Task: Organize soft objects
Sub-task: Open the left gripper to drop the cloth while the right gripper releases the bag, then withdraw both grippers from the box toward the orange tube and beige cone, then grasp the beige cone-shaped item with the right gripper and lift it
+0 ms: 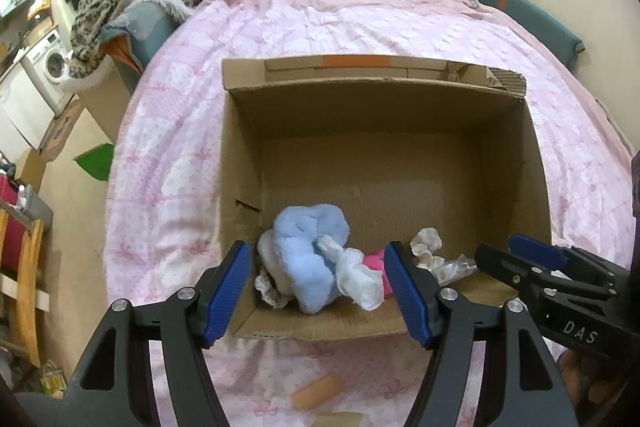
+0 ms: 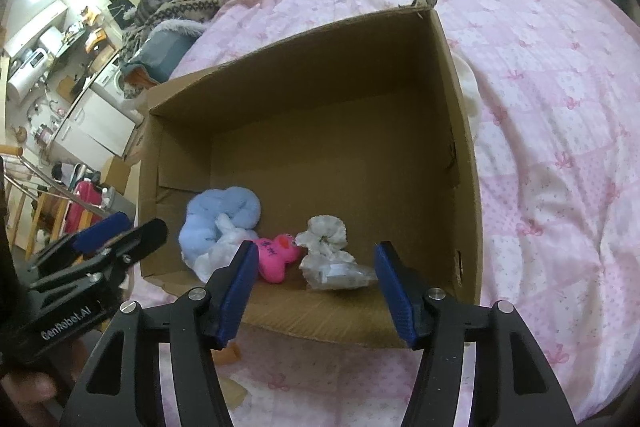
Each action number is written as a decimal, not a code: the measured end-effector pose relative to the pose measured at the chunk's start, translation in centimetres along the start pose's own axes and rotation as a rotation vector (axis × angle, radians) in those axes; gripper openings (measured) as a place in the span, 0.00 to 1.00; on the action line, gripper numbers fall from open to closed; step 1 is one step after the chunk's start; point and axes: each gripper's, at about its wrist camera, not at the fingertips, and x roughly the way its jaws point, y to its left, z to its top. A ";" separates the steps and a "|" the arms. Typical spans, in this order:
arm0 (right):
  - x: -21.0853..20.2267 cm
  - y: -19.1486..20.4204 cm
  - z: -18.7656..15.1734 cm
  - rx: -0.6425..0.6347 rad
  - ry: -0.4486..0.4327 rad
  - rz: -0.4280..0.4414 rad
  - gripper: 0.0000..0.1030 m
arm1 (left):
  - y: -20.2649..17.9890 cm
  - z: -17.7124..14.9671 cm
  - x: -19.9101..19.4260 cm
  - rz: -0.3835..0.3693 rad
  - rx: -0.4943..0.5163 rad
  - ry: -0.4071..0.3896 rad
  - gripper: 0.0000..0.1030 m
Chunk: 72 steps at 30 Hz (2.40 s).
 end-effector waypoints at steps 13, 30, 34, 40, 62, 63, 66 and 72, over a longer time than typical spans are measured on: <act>-1.8 -0.3 -1.7 -0.020 -0.013 -0.081 0.62 | 2.7 -3.8 -3.6 0.005 0.010 0.001 0.64; -2.3 1.2 -4.9 -0.040 0.017 -0.107 0.62 | 7.9 -9.4 -4.5 0.007 -0.170 0.025 0.64; -1.9 2.1 -6.3 -0.058 0.046 -0.099 0.62 | 8.0 -9.9 -4.0 0.008 -0.194 0.036 0.64; -0.4 4.3 -8.6 -0.134 0.112 -0.102 0.62 | 8.5 -10.1 -3.6 -0.021 -0.251 0.061 0.64; 9.1 12.6 -14.2 -0.471 0.389 0.003 0.45 | 10.5 -10.7 -1.8 -0.006 -0.345 0.138 0.64; 9.1 12.7 -14.3 -0.478 0.391 0.008 0.40 | 10.4 -10.6 -1.7 -0.005 -0.342 0.139 0.64; 8.7 12.7 -14.5 -0.485 0.393 0.019 0.30 | 10.2 -10.5 -1.4 -0.004 -0.333 0.144 0.64; 6.2 11.4 -13.1 -0.398 0.382 0.104 0.11 | 10.3 -10.5 -1.2 -0.004 -0.344 0.145 0.64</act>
